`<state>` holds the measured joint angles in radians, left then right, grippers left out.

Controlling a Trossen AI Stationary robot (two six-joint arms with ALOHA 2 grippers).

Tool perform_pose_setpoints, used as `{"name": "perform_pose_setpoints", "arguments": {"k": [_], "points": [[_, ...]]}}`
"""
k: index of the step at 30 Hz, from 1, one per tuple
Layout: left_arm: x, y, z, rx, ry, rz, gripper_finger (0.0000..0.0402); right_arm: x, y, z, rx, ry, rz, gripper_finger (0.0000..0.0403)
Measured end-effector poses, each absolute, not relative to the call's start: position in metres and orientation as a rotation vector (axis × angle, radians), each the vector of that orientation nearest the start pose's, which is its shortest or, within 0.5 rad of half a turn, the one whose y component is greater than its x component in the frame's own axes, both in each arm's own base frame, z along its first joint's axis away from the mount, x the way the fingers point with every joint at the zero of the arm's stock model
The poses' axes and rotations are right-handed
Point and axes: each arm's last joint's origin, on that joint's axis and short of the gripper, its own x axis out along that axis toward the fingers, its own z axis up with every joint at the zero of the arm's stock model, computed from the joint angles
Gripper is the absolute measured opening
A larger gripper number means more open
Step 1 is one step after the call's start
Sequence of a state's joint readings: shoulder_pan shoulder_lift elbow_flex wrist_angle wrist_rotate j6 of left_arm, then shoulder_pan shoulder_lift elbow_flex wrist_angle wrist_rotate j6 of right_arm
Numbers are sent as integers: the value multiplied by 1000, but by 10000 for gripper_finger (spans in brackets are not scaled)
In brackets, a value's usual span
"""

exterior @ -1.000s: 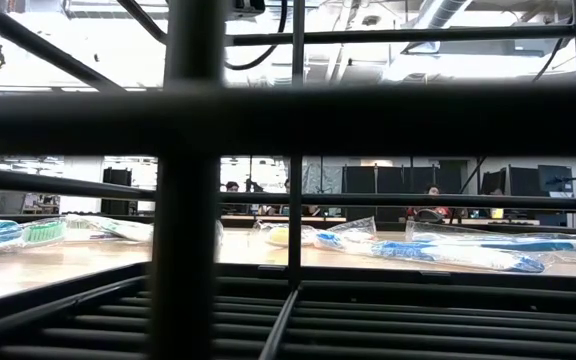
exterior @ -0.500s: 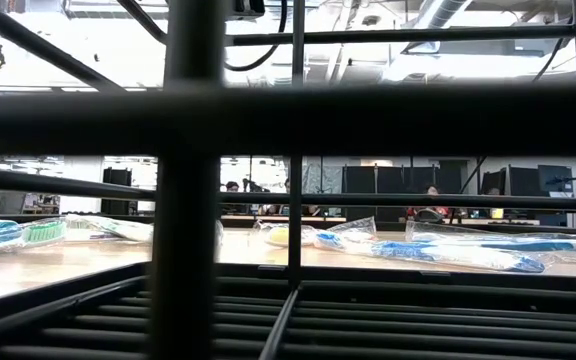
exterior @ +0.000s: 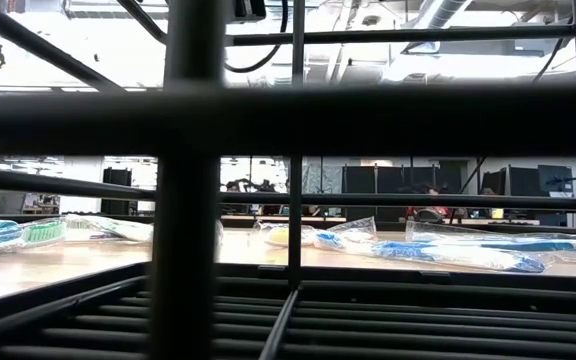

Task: Pick & Place toothbrushing station
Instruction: Put the right blue mouthwash into the black mesh organizer

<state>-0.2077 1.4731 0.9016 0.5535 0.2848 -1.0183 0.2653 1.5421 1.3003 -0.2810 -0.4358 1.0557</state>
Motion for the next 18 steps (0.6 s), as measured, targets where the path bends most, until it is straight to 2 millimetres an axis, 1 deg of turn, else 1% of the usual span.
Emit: {"name": "perform_pose_setpoints", "arguments": {"k": [3, 10, 15, 18], "points": [[320, -76, 282, -998, 269, -432, 190, 331, 103, 320, 1031, 845, 339, 141], [320, -75, 280, -1004, 282, -418, 226, 330, 103, 319, 1032, 853, 335, 140], [319, -75, 274, -1007, 349, -384, 226, 330, 103, 319, 1031, 853, 338, 142], [319, -75, 273, -1004, 353, -382, 221, 330, 103, 319, 1031, 850, 339, 142]]}}
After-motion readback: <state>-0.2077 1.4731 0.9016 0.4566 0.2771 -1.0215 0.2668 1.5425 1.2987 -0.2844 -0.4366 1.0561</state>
